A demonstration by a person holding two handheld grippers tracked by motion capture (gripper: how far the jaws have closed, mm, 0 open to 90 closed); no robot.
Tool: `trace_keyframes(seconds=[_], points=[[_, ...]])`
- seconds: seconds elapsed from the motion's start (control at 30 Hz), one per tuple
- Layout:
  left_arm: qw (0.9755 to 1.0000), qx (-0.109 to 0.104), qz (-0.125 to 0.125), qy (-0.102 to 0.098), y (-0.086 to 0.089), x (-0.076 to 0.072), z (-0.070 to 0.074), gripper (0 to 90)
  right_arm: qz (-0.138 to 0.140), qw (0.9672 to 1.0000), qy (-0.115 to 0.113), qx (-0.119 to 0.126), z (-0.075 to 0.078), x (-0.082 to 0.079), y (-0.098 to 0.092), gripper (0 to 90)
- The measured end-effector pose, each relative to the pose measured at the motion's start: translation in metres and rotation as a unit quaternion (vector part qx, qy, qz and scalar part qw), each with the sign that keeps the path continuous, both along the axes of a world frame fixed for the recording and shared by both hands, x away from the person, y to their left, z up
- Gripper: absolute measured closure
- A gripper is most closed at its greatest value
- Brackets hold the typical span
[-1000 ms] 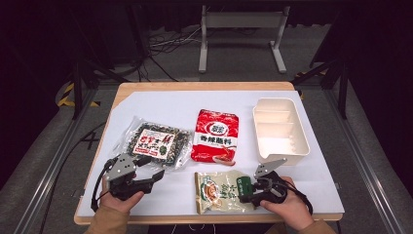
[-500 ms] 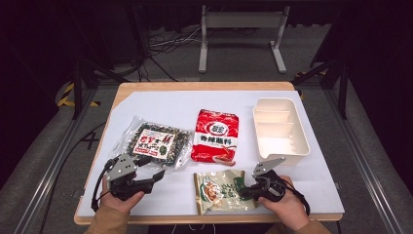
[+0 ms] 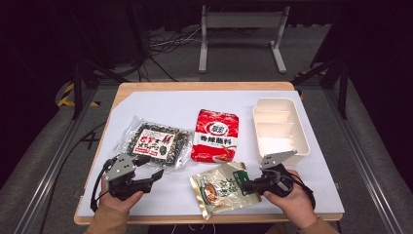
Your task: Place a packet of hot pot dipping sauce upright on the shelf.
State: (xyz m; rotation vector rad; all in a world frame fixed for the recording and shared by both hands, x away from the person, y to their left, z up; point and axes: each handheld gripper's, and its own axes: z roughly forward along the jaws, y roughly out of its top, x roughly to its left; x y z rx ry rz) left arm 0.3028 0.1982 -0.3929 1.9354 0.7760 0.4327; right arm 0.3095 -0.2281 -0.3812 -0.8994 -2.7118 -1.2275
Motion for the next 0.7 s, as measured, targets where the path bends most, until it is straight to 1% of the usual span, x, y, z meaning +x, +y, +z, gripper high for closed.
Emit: trace_keyframes(seconds=[0.17, 0.23, 0.33, 0.37, 0.43, 0.5, 0.53, 0.57, 0.7], points=[[1.0, 0.0, 0.001, 0.0, 0.0, 0.0, 0.0, 34.4, 0.012, 0.9998, -0.012, -0.005, 0.017, -0.002, 0.001, 89.9], [1.0, 0.0, 0.002, -0.004, 0.001, 0.0, 0.0, 34.3, 0.018, 0.9996, -0.02, -0.011, 0.026, -0.003, 0.002, 89.9], [1.0, -0.001, 0.004, -0.003, 0.002, 0.0, 0.0, 34.4, 0.025, 0.9989, -0.033, -0.022, 0.037, -0.005, 0.003, 89.9], [1.0, -0.003, 0.004, 0.0, 0.002, 0.0, 0.0, 34.3, 0.029, 0.9985, -0.037, -0.027, 0.043, -0.006, 0.002, 89.9], [1.0, -0.001, 0.004, -0.001, 0.003, 0.0, 0.0, 34.3, 0.032, 0.9981, -0.042, -0.032, 0.05, -0.006, 0.0, 89.9], [1.0, -0.002, 0.005, -0.001, 0.003, 0.0, 0.001, 34.3, 0.032, 0.9981, -0.042, -0.032, 0.05, -0.006, 0.0, 89.9], [1.0, -0.004, 0.006, -0.002, 0.004, 0.0, 0.001, 34.3, 0.035, 0.9977, -0.047, -0.033, 0.054, -0.006, -0.001, 89.9], [1.0, -0.003, 0.007, -0.002, 0.004, 0.0, 0.001, 34.3, 0.035, 0.997, -0.056, -0.04, 0.061, -0.007, -0.004, 89.9], [1.0, -0.005, 0.009, -0.001, 0.005, 0.0, 0.0, 34.4, 0.035, 0.9947, -0.076, -0.06, 0.077, -0.009, -0.008, 89.9]])
